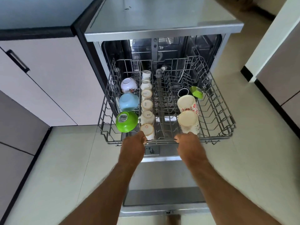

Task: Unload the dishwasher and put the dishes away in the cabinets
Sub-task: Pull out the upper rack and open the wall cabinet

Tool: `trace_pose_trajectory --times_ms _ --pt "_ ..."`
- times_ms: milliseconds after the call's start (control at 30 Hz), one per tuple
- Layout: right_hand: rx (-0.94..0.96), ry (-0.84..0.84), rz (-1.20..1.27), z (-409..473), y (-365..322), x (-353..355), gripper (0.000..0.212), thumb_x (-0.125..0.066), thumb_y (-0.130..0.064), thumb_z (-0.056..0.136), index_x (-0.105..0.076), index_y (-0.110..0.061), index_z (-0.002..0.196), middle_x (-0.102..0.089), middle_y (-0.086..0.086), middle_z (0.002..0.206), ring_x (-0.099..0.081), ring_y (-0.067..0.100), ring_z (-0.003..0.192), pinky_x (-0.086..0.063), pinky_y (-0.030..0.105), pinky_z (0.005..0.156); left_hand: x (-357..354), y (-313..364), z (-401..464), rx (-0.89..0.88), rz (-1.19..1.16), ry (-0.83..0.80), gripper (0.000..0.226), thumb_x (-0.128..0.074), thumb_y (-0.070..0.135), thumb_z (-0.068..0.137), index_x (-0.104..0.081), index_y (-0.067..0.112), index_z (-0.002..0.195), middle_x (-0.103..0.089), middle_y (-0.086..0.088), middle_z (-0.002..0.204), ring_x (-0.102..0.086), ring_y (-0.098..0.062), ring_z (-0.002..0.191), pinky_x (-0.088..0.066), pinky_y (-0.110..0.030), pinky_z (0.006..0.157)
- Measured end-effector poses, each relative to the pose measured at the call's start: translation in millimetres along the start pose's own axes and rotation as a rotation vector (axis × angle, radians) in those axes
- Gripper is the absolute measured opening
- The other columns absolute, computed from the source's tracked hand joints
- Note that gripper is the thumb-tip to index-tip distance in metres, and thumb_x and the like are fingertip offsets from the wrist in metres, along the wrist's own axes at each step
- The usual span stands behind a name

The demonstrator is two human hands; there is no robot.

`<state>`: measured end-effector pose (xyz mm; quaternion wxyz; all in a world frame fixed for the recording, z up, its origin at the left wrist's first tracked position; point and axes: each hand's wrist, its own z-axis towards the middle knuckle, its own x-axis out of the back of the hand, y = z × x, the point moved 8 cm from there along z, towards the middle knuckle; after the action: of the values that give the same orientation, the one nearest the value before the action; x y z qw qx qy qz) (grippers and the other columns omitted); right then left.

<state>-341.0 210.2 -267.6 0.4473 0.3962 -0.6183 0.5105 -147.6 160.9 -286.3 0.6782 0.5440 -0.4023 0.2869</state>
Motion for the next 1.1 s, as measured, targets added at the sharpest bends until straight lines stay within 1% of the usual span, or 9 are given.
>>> trace_pose_trajectory --times_ms 367,433,567,667,733,800,900,1033,1100 --pt "-0.007 0.013 0.047 -39.2 1.5 0.5 0.029 -0.049 -0.005 0.099 -0.068 -0.011 0.12 -0.071 0.011 0.105 -0.064 0.024 0.093 -0.055 0.033 0.084 -1.7 5.1 -39.4 0.041 -0.009 0.0 0.016 -0.048 0.016 0.098 -0.062 0.015 0.091 -0.068 -0.009 0.081 -0.062 -0.03 0.076 -0.048 -0.037 0.069" --pt "0.003 0.0 0.037 -46.2 -0.2 -4.0 0.025 -0.055 0.0 0.093 -0.072 -0.009 0.109 -0.073 0.013 0.096 -0.065 0.026 0.086 -0.055 0.035 0.075 0.1 3.7 -47.2 0.043 -0.01 -0.006 0.017 -0.047 0.017 0.098 -0.061 0.016 0.09 -0.068 -0.009 0.08 -0.062 -0.03 0.074 -0.05 -0.039 0.069" --pt "0.02 -0.036 -0.025 -57.5 -0.1 -17.7 0.021 -0.071 0.011 0.07 -0.075 -0.007 0.079 -0.07 0.01 0.067 -0.06 0.027 0.061 -0.045 0.03 0.053 0.3 -1.1 -62.1 0.052 -0.002 -0.016 0.016 -0.047 0.022 0.099 -0.06 0.021 0.089 -0.069 -0.006 0.076 -0.063 -0.028 0.072 -0.052 -0.038 0.067" --pt "0.045 -0.008 -0.03 -65.8 2.2 -12.7 0.021 -0.067 0.005 0.081 -0.075 -0.007 0.097 -0.074 0.01 0.084 -0.063 0.026 0.077 -0.053 0.036 0.066 -2.3 5.2 -70.4 0.041 0.005 -0.025 0.016 -0.047 0.021 0.099 -0.059 0.021 0.089 -0.068 -0.004 0.076 -0.063 -0.025 0.071 -0.051 -0.036 0.067" --pt "0.059 -0.047 -0.052 -65.5 2.7 -10.4 0.025 -0.058 -0.004 0.092 -0.07 -0.01 0.113 -0.073 0.008 0.102 -0.063 0.023 0.093 -0.052 0.032 0.08 -4.3 7.2 -71.2 0.048 0.002 -0.025 0.016 -0.047 0.021 0.1 -0.06 0.019 0.091 -0.068 -0.005 0.077 -0.062 -0.025 0.072 -0.05 -0.035 0.067" --pt "0.066 -0.081 -0.065 -62.3 2.7 -9.9 0.027 -0.054 -0.009 0.095 -0.067 -0.013 0.119 -0.072 0.006 0.108 -0.063 0.022 0.098 -0.051 0.029 0.085 -6.5 6.1 -70.0 0.071 0.007 -0.054 0.017 -0.045 0.021 0.101 -0.06 0.017 0.093 -0.069 -0.006 0.08 -0.063 -0.027 0.075 -0.049 -0.035 0.069" --pt "0.067 -0.117 -0.075 -60.5 0.1 -6.5 0.027 -0.054 -0.012 0.094 -0.069 -0.014 0.116 -0.072 0.006 0.105 -0.065 0.021 0.095 -0.051 0.028 0.083 -7.3 3.8 -67.8 0.093 0.03 -0.121 0.018 -0.042 0.023 0.101 -0.058 0.017 0.096 -0.07 -0.009 0.086 -0.064 -0.032 0.081 -0.05 -0.037 0.072" --pt "0.031 -0.173 -0.046 -57.7 0.6 -3.1 0.023 -0.061 -0.015 0.091 -0.071 -0.013 0.111 -0.073 0.007 0.099 -0.067 0.021 0.089 -0.053 0.029 0.078 -5.9 6.6 -63.6 0.127 0.046 -0.19 0.019 -0.042 0.021 0.101 -0.059 0.014 0.096 -0.069 -0.013 0.092 -0.062 -0.035 0.087 -0.036 -0.033 0.066" --pt "0.009 -0.213 -0.021 -54.4 1.8 -4.0 0.023 -0.064 -0.017 0.089 -0.071 -0.013 0.11 -0.073 0.007 0.098 -0.067 0.021 0.087 -0.054 0.028 0.076 -5.3 6.9 -61.9 0.156 0.045 -0.198 0.019 -0.042 0.021 0.101 -0.059 0.015 0.098 -0.069 -0.014 0.093 -0.062 -0.035 0.088 -0.038 -0.033 0.067"
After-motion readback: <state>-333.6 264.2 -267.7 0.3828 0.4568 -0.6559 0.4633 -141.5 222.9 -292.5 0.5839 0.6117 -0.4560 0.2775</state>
